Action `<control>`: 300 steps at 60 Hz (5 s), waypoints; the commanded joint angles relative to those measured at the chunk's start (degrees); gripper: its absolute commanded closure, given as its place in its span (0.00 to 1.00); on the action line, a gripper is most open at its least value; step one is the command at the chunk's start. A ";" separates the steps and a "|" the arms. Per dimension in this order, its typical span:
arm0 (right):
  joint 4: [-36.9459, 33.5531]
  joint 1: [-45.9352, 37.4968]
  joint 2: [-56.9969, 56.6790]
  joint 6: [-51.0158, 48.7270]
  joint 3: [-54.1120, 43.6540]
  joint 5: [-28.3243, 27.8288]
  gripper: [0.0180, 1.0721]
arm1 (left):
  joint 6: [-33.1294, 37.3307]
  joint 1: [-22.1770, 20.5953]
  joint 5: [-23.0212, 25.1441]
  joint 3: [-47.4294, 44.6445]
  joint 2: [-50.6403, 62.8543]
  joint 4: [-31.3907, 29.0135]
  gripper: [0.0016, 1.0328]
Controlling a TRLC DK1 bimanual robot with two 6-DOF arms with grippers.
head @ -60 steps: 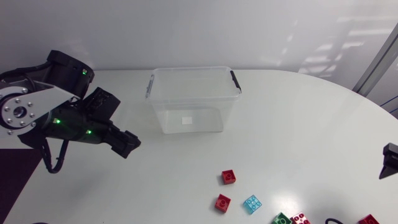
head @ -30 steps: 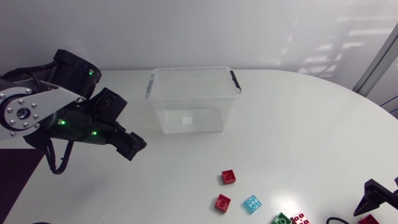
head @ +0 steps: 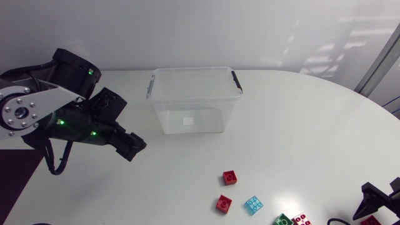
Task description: Place the duplo bricks in the container
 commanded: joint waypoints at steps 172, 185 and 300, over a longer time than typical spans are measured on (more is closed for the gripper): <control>6.96 60.94 -30.09 13.45 13.46 -10.25 0.05 | 14.80 -28.89 1.61 17.12 37.12 15.94 0.08; 6.60 60.77 -32.28 12.48 7.66 -10.25 0.05 | 16.82 -31.09 2.58 20.82 39.84 12.42 0.09; -10.54 62.97 0.76 4.49 0.02 3.55 0.10 | 15.76 -14.03 6.54 31.98 24.20 -3.22 0.75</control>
